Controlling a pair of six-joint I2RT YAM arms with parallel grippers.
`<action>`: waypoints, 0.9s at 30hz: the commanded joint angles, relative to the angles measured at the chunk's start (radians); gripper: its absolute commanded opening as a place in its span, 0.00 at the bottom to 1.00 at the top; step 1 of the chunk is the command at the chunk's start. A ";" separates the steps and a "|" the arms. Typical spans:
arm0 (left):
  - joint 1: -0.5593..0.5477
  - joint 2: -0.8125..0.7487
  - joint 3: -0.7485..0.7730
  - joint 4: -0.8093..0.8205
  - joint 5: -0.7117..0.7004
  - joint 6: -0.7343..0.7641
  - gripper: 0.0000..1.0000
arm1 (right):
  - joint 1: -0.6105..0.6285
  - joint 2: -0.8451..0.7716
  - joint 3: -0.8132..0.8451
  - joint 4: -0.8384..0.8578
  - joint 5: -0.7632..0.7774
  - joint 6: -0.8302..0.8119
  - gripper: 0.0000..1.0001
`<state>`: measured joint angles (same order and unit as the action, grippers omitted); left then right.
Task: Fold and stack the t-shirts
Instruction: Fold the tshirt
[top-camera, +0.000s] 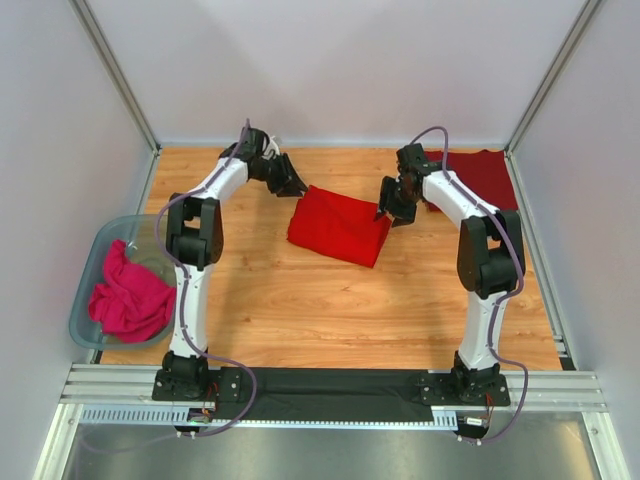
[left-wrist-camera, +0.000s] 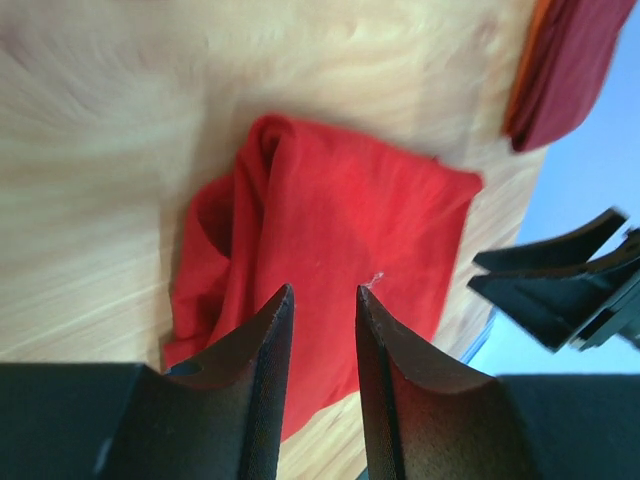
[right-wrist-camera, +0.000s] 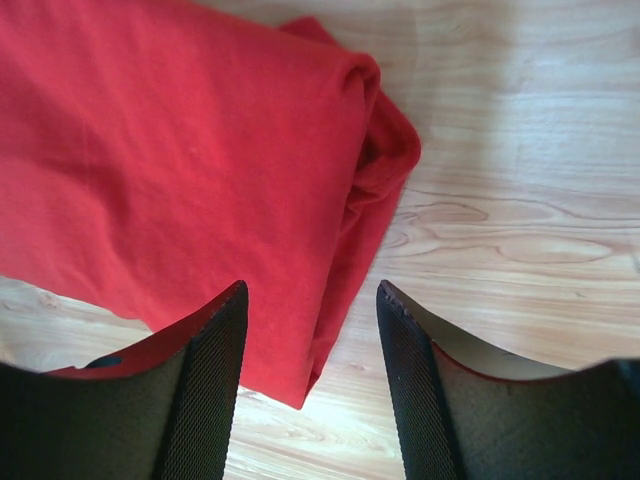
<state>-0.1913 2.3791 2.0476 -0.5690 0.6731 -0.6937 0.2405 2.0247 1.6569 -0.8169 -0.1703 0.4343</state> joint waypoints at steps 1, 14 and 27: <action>-0.043 -0.051 -0.067 -0.026 0.034 0.109 0.38 | 0.003 -0.023 -0.048 0.105 -0.035 0.024 0.56; -0.054 -0.127 -0.098 -0.222 -0.226 0.189 0.49 | -0.006 0.009 -0.246 0.277 0.012 -0.043 0.14; -0.131 -0.227 -0.276 -0.104 -0.151 0.204 0.55 | -0.032 -0.058 -0.441 0.501 -0.115 0.046 0.13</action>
<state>-0.2905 2.1300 1.8236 -0.7033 0.4805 -0.5247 0.2066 1.9682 1.2461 -0.3588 -0.3050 0.4774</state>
